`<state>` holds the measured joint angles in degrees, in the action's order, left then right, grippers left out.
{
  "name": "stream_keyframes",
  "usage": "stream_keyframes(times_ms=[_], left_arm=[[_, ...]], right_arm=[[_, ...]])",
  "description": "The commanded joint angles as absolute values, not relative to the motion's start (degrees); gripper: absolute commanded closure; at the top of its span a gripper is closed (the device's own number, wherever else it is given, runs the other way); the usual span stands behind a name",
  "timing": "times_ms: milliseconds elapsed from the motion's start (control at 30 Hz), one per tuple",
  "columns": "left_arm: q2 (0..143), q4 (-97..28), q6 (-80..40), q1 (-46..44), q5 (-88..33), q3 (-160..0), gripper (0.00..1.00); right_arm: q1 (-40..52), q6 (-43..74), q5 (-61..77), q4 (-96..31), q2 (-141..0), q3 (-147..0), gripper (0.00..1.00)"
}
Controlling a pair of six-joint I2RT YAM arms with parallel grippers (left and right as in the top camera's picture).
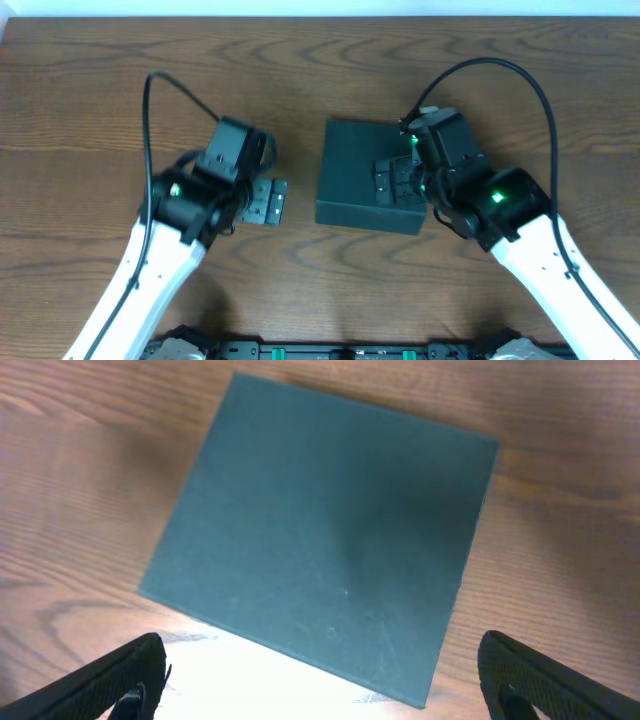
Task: Pack container
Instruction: 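Press the closed lid down with the right gripper, withdraw left gripper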
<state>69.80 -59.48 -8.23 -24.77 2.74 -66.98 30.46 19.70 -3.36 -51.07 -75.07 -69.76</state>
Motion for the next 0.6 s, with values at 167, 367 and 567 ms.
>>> stream_keyframes(times_ms=[167,367,567], left_arm=[[69.76,-47.18,-10.09,-29.65,-4.19,-52.71,0.04],[70.94,-43.55,-10.76,-37.19,-4.05,-51.72,0.04],[72.53,-46.30,-14.87,-44.05,-1.56,-51.72,0.04]], right_arm=[[32.03,18.44,-4.03,-48.21,-83.42,-70.39,0.01],[33.52,21.34,-4.40,-45.50,-88.55,-70.39,0.01],[33.47,22.72,-7.57,-45.10,-92.12,-70.39,0.01]])
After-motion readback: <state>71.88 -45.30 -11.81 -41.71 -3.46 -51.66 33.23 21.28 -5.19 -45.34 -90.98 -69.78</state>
